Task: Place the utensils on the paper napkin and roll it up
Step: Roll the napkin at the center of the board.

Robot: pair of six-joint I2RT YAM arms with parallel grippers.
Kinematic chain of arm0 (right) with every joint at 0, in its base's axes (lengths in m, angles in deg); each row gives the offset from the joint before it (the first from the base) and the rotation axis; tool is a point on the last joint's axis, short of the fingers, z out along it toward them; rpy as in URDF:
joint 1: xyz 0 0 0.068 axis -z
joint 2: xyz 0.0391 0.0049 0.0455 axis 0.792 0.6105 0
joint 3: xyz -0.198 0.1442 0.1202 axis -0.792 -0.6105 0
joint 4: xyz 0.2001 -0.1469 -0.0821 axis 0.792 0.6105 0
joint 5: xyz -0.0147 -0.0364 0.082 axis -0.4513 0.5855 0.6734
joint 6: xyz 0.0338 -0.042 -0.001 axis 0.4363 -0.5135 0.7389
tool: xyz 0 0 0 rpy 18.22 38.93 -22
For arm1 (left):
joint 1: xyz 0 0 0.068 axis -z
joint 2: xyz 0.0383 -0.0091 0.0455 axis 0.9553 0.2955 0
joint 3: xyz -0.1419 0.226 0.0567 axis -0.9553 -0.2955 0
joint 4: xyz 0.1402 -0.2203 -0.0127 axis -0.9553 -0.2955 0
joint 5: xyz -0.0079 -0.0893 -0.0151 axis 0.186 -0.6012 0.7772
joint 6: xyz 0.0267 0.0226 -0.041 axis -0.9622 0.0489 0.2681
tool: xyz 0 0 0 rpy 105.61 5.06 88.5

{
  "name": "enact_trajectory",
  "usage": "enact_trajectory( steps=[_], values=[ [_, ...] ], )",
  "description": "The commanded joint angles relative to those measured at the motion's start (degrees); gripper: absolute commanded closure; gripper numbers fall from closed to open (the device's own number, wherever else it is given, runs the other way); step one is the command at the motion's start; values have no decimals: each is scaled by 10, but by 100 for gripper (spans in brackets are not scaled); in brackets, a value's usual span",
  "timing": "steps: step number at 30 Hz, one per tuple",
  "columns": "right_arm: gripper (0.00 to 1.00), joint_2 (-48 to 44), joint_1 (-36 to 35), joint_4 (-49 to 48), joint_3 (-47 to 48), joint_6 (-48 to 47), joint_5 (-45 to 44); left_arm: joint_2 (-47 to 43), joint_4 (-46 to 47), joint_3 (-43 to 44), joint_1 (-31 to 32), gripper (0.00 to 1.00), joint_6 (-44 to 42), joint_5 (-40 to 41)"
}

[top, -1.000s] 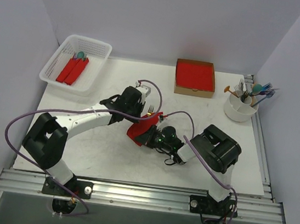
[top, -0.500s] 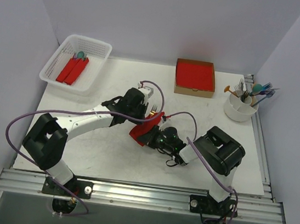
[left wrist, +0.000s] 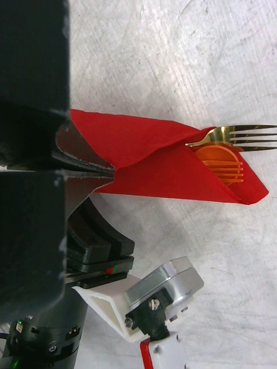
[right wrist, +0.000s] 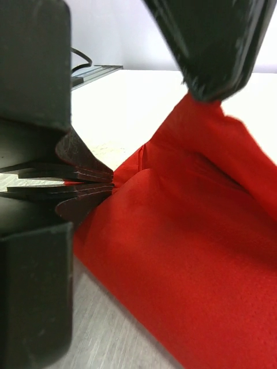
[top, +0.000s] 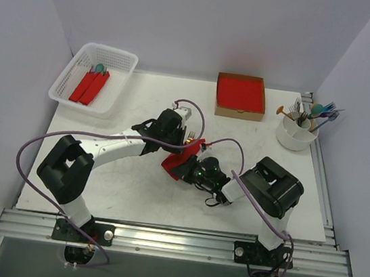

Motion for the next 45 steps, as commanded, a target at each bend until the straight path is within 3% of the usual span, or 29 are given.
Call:
enact_trajectory(
  steps=[1, 25, 31, 38, 45],
  values=[
    [94, -30, 7, 5, -8, -9, -26, 7, 38, 24, 2, 97, 17, -18],
    [89, -128, 39, 84, -21, -39, -54, 20, 24, 44, 1, 98, -6, -7],
    [88, -158, 52, 153, -17, -54, -75, 24, 23, 49, 1, 98, -9, -7],
    [88, -154, 65, 152, -24, -55, -73, 25, 24, 49, 2, 98, -10, -8],
    [89, -110, 98, 94, -17, -66, 4, 24, 28, 49, 3, 97, -9, -10]
  ],
)
